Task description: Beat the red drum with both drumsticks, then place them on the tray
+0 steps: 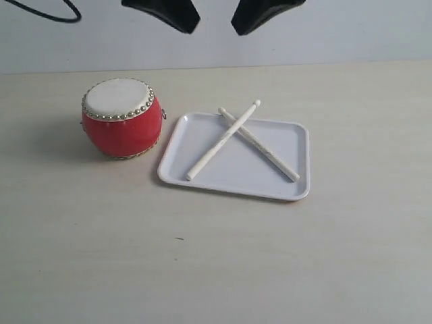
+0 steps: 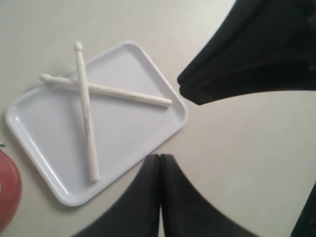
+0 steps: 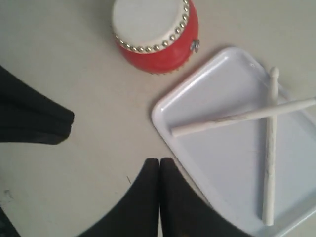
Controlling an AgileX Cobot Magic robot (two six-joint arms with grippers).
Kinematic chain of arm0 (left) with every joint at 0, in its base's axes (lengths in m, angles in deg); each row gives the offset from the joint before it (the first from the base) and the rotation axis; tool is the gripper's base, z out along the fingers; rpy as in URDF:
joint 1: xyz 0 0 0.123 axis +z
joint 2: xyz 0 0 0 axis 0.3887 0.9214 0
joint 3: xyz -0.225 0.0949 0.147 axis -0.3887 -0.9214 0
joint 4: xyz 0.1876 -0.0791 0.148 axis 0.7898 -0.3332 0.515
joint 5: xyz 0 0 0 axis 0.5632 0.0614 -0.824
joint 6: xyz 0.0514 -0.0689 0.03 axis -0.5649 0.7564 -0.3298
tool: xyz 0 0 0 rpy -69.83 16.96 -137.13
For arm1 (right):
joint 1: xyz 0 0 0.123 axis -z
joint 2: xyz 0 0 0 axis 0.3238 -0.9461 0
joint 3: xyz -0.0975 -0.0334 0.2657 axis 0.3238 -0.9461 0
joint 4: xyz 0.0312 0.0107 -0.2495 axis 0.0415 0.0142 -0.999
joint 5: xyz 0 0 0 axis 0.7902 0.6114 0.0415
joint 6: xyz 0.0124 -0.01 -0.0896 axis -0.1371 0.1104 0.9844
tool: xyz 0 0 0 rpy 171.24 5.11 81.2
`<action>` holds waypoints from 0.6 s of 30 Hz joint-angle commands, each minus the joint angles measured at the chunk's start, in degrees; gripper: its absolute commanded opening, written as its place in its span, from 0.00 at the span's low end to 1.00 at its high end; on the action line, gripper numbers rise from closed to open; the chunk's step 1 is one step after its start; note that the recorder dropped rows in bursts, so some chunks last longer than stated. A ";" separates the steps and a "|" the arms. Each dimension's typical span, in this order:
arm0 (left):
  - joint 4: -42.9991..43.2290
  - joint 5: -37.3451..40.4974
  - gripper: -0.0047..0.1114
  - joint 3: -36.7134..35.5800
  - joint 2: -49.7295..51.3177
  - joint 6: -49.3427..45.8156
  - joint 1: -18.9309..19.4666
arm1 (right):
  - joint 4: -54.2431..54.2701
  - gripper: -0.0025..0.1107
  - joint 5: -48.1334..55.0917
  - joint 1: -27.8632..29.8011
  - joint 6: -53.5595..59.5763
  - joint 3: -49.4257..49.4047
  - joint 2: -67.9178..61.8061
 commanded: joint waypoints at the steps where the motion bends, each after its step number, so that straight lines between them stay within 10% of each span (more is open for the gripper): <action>1: 0.58 0.64 0.04 -1.37 -8.09 1.07 -0.03 | 4.63 0.02 0.38 0.02 1.97 0.06 5.30; 18: 1.95 -5.85 0.04 -12.50 -43.05 0.83 -0.03 | 14.22 0.02 0.38 0.02 3.42 0.06 28.32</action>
